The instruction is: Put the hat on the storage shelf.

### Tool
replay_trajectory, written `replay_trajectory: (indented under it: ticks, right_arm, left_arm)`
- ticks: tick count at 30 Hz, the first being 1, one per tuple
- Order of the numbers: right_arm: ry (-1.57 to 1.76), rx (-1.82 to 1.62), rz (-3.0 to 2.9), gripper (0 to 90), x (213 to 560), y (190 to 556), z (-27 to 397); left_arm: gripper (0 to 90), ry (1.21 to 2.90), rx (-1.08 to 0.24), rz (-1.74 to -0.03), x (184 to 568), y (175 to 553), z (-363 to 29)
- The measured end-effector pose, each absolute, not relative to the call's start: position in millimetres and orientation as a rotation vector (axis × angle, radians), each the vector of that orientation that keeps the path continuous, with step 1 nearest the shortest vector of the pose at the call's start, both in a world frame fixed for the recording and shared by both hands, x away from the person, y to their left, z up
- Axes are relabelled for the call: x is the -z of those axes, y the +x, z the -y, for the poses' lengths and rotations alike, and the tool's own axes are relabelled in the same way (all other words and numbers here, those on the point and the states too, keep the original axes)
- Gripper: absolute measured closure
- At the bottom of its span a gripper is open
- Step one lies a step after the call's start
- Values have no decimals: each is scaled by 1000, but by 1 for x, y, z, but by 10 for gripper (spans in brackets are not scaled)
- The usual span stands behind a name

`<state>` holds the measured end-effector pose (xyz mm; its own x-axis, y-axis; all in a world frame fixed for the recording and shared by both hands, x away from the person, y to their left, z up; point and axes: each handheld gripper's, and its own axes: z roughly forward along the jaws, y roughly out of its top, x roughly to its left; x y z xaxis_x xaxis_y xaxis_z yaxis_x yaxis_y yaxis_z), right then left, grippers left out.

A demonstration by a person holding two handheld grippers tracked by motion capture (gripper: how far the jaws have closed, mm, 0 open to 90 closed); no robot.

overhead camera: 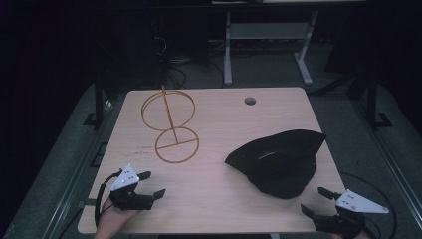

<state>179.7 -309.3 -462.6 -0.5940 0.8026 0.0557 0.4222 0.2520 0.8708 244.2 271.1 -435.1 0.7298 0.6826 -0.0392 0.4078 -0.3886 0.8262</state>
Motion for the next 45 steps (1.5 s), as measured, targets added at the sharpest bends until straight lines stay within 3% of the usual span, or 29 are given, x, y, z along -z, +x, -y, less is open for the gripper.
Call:
replay_trajectory:
  ticks: [17, 45]
  right_arm:
    - [1120, -1308, -2121, 142, 457, 180, 307]
    - [1153, -1355, -2089, 139, 454, 175, 321]
  left_arm:
    - [180, 2067, -328, -747, 426, 246, -251]
    - [184, 2175, -208, -493, 379, 277, -153]
